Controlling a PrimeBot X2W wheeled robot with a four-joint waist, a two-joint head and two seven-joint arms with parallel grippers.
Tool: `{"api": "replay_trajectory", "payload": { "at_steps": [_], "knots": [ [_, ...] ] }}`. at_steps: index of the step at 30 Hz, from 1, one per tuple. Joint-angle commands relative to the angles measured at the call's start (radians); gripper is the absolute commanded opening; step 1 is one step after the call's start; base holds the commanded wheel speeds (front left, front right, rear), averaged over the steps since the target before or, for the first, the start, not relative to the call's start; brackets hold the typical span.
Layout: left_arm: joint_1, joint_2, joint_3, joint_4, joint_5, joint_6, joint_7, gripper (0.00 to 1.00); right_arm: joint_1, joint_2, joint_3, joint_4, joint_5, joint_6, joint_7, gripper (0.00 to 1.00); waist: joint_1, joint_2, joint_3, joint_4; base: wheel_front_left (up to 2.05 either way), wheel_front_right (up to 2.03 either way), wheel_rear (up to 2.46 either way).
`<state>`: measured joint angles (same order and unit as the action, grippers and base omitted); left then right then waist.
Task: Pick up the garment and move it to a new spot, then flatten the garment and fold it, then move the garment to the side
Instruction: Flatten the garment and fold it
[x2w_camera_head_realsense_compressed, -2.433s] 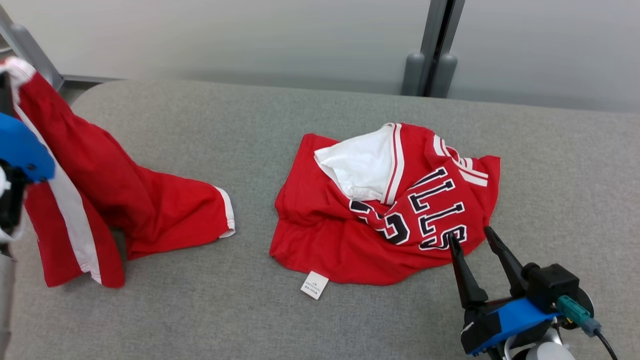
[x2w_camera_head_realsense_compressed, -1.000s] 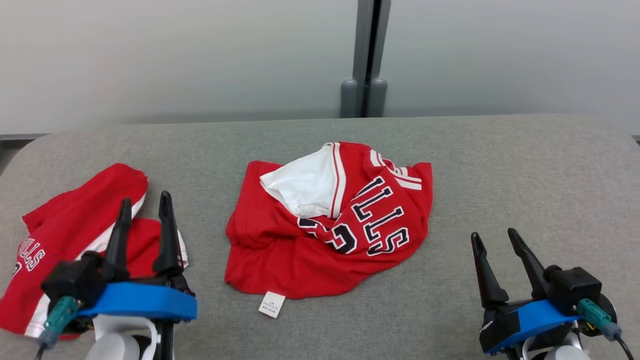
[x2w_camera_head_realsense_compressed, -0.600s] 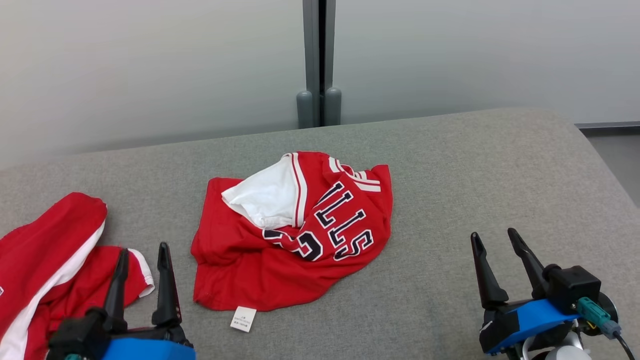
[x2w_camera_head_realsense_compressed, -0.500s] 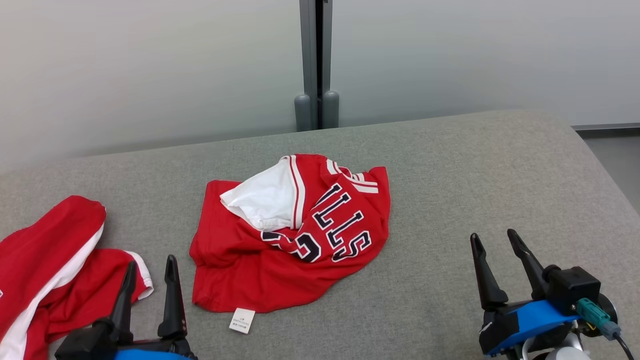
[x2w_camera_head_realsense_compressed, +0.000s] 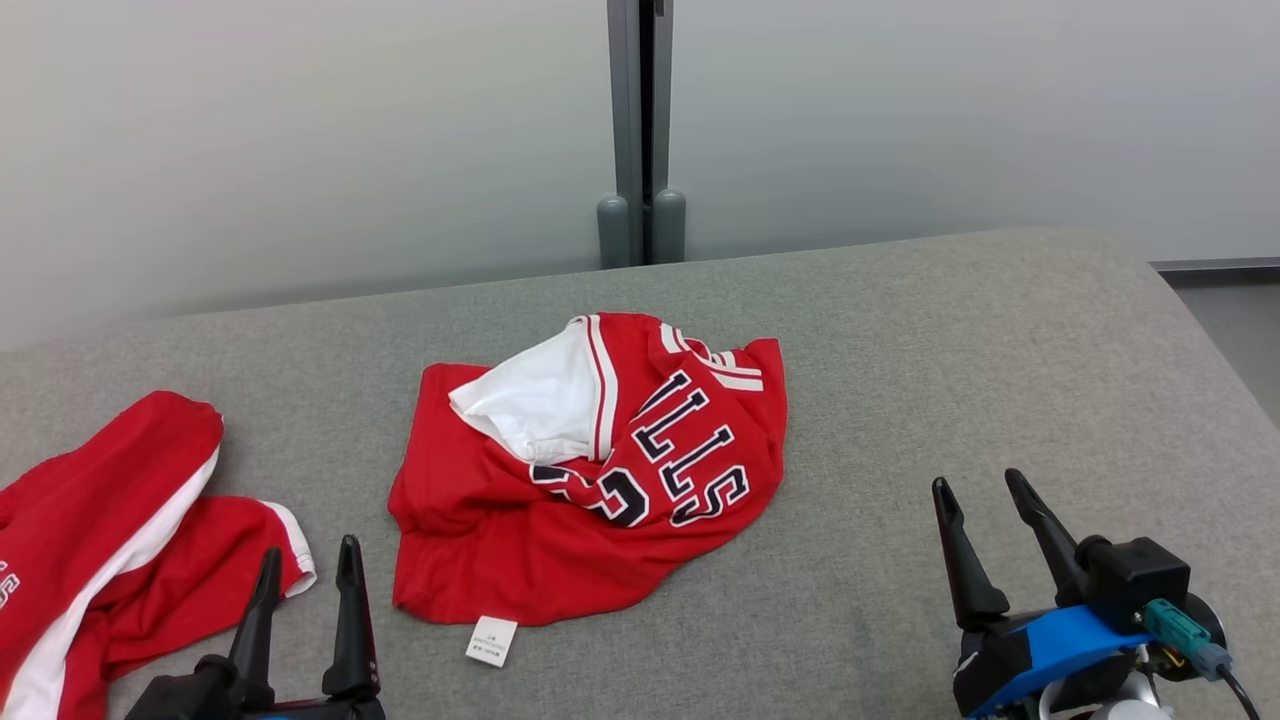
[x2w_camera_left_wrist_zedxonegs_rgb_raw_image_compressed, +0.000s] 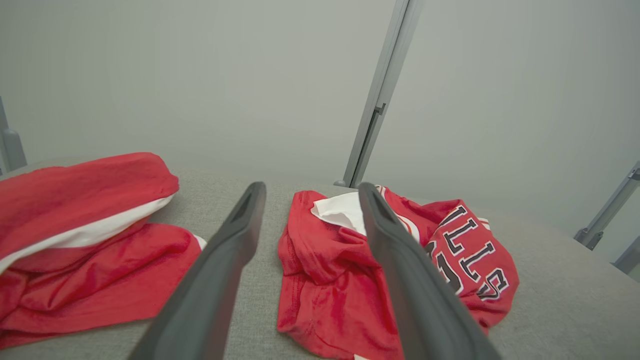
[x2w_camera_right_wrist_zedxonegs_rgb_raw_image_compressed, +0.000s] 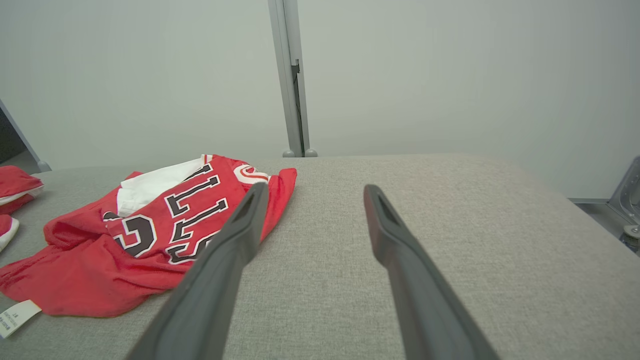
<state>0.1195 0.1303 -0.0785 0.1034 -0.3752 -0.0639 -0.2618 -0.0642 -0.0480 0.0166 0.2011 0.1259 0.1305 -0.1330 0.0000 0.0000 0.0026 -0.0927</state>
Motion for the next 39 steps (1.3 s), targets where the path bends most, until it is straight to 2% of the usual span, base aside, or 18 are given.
{"api": "replay_trajectory", "payload": {
  "at_steps": [1,6,10,16,22,28,30,35,37,38,39],
  "knots": [
    [-0.004,0.000,0.003,0.004,0.011,-0.007,-0.005,1.00,0.005,-0.005,-0.003,0.001,0.007,0.000,0.003,1.00,0.0000,0.0000,0.001,0.003,0.00,0.00,0.00],
    [-0.014,-0.016,0.013,0.002,0.013,-0.015,-0.005,1.00,-0.032,-0.005,-0.007,0.005,0.032,0.000,0.036,1.00,0.0000,0.0000,0.017,0.012,0.00,0.00,0.00],
    [-0.031,-0.021,0.019,-0.011,0.022,-0.022,-0.004,1.00,-0.146,-0.004,-0.006,0.038,0.059,0.000,0.145,1.00,0.0000,0.0000,0.051,0.022,0.00,0.00,0.00],
    [-0.080,-0.035,0.017,-0.042,0.034,-0.031,-0.004,1.00,-0.384,-0.004,-0.042,0.181,0.089,0.000,0.369,1.00,0.0000,0.0000,0.139,0.078,0.00,0.00,0.00],
    [-0.140,-0.049,-0.002,-0.068,0.058,-0.044,-0.004,1.00,-0.601,-0.003,-0.141,0.375,0.052,0.000,0.539,1.00,0.0000,0.0000,0.239,0.154,0.00,0.00,0.00],
    [-0.191,-0.056,-0.039,-0.064,0.072,-0.058,-0.004,1.00,-0.750,-0.005,-0.216,0.557,-0.024,0.000,0.588,1.00,0.0000,0.0000,0.313,0.219,0.00,0.00,0.00],
    [-0.204,-0.059,-0.052,-0.059,0.074,-0.060,-0.004,1.00,-0.782,-0.005,-0.258,0.601,-0.082,0.000,0.585,1.00,0.0000,0.0000,0.327,0.238,0.00,0.00,0.00],
    [-0.228,-0.063,-0.075,-0.042,0.072,-0.064,-0.004,1.00,-0.833,-0.005,-0.320,0.700,-0.135,0.000,0.581,1.00,0.0000,0.0000,0.339,0.271,0.00,0.00,0.00],
    [-0.229,-0.065,-0.076,-0.036,0.066,-0.065,-0.004,1.00,-0.842,-0.005,-0.337,0.728,-0.153,0.000,0.572,0.49,0.0000,0.0000,0.336,0.275,0.00,0.00,0.00],
    [-0.228,-0.066,-0.076,-0.032,0.064,-0.066,-0.004,1.00,-0.845,-0.005,-0.343,0.741,-0.166,0.000,0.567,0.14,0.0000,0.0000,0.334,0.276,0.00,0.00,0.00],
    [-0.228,-0.066,-0.074,-0.028,0.062,-0.067,-0.004,1.00,-0.848,-0.005,-0.349,0.750,-0.176,0.000,0.559,0.00,0.0000,0.0000,0.332,0.276,0.00,0.00,0.00]
  ]
}}
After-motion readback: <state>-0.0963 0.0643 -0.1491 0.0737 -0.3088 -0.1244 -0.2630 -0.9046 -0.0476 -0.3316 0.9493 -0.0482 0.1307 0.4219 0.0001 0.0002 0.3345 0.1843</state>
